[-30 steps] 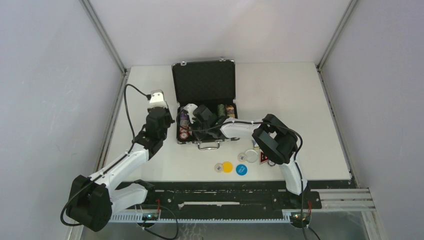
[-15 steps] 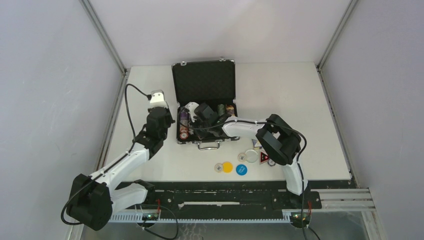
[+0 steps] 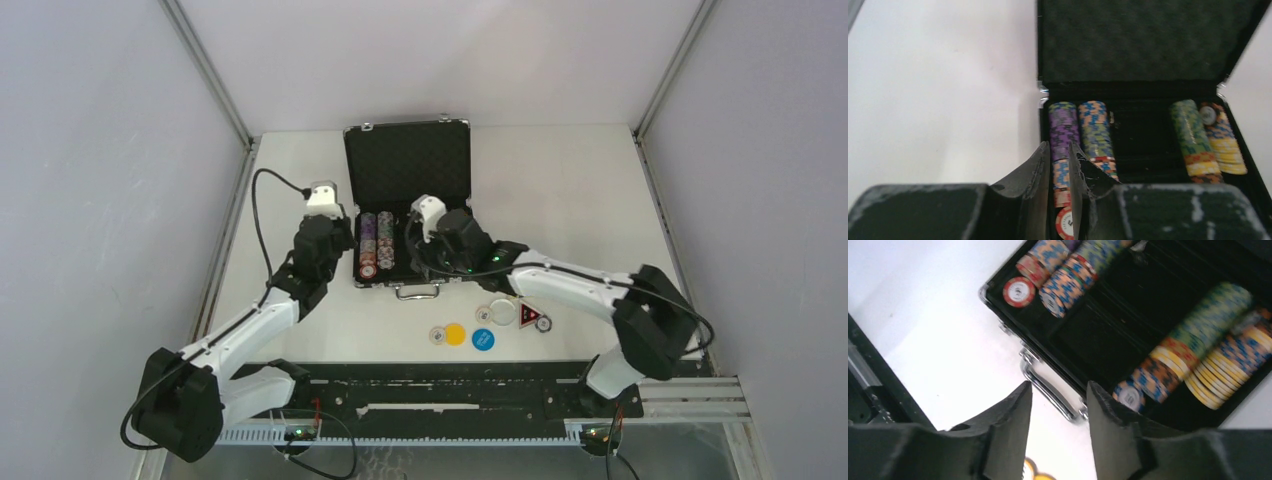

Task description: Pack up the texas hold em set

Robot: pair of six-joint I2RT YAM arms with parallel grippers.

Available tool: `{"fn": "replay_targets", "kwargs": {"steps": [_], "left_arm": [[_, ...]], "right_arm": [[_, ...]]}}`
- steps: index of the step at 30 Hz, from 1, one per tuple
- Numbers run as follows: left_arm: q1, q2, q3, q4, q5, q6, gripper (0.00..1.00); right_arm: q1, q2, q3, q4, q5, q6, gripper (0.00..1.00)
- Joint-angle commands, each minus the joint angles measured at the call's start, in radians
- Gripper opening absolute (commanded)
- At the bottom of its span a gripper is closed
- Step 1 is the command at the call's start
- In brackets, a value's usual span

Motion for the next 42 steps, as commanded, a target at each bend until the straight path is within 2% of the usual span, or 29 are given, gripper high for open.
{"fn": "replay_targets", "kwargs": {"steps": [1, 2, 3, 5, 8, 10, 11, 13, 19, 26, 32, 35, 42], "left_arm": [[-0.102, -0.01, 0.014, 0.089, 0.062, 0.076, 0.26], [-0.139, -0.003, 0.027, 0.087, 0.014, 0.114, 0.28], [-0.185, 0.003, 0.043, 0.083, -0.043, 0.14, 0.38], [-0.264, 0.032, 0.089, 0.046, -0.165, 0.184, 0.49], [-0.336, 0.071, 0.155, -0.018, -0.347, 0.181, 0.58], [-0.347, 0.081, 0.187, -0.068, -0.393, 0.11, 0.64], [-0.346, 0.085, 0.207, -0.109, -0.393, 0.075, 0.71], [-0.348, 0.088, 0.224, -0.13, -0.364, 0.042, 0.76], [-0.347, 0.08, 0.206, -0.078, -0.173, 0.025, 0.77], [-0.347, 0.098, 0.218, -0.082, -0.095, 0.025, 0.75], [-0.347, 0.116, 0.225, -0.082, -0.049, 0.014, 0.74], [-0.348, 0.107, 0.213, -0.082, -0.05, 0.016, 0.74], [-0.348, 0.075, 0.164, -0.036, -0.033, 0.017, 0.73]], "right_arm": [[-0.033, -0.168, -0.117, -0.02, 0.147, 0.033, 0.62], [-0.034, -0.198, -0.144, -0.04, 0.182, 0.037, 0.68], [-0.035, -0.227, -0.17, -0.067, 0.214, 0.043, 0.69], [-0.035, -0.271, -0.202, -0.132, 0.274, 0.061, 0.7], [-0.028, -0.332, -0.256, -0.196, 0.326, 0.105, 0.69], [-0.023, -0.383, -0.313, -0.203, 0.338, 0.139, 0.68], [-0.025, -0.41, -0.335, -0.205, 0.344, 0.156, 0.68], [-0.045, -0.463, -0.372, -0.22, 0.362, 0.201, 0.66], [-0.185, -0.589, -0.433, -0.332, 0.389, 0.382, 0.63], [-0.277, -0.671, -0.503, -0.433, 0.443, 0.567, 0.64], [-0.355, -0.726, -0.545, -0.453, 0.407, 0.599, 0.6], [-0.359, -0.731, -0.545, -0.495, 0.41, 0.595, 0.69], [-0.307, -0.768, -0.578, -0.571, 0.395, 0.665, 0.81]]}}
